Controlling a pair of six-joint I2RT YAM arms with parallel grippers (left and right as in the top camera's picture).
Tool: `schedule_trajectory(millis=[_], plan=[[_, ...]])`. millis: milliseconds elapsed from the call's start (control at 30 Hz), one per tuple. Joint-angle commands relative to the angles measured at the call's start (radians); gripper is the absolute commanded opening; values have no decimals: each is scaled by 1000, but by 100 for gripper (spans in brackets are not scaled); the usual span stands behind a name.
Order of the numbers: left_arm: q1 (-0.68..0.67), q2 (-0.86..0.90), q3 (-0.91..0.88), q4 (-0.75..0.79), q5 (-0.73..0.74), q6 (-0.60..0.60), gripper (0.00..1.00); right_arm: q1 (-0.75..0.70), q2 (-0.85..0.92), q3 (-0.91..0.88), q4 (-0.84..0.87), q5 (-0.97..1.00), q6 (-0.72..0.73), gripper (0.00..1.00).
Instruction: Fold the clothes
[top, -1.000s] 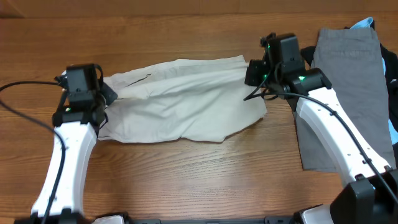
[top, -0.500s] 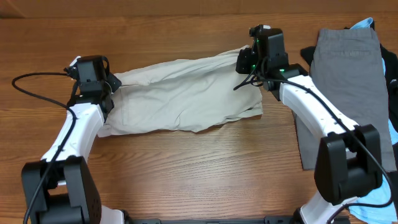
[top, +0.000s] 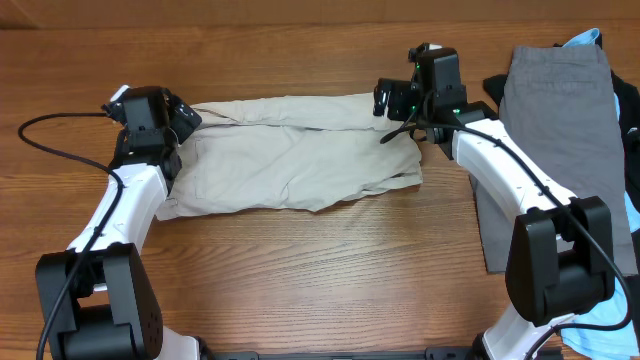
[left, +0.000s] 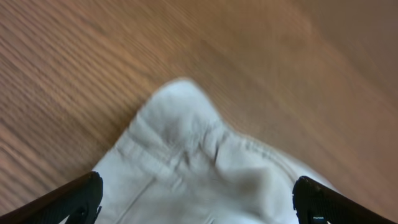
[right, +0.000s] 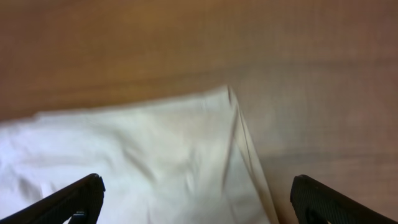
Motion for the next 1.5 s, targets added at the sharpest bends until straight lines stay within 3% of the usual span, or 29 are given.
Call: schedule_trajectory(millis=[0,167,400,500,567,633,667,1033,1133,1467], plan=[[6,-50,21,-69,86,123,100,-3,-43,75,-122,-33,0,100],[8,-78,21,-253,188,189,100,-3,-104,143,-402,-74,-36,100],[52,-64,21,-369,317,351,100,9,-125,136,-579,-127,-143,100],[111,-64,23,-384,407,373,100,13,-113,135,-555,-131,-142,71],[160,-64,37,-427,462,391,100,14,-93,135,-549,-140,-142,43],[210,-64,63,-495,480,426,100,14,-62,135,-548,-140,-142,27],[227,-64,71,-517,479,449,100,14,-50,135,-541,-140,-142,24],[255,60,73,-466,504,592,100,14,-19,135,-510,-137,-143,22],[261,124,73,-409,500,681,100,14,-18,135,-516,-137,-142,22],[261,245,73,-260,507,700,98,14,-18,134,-538,-137,-142,22]])
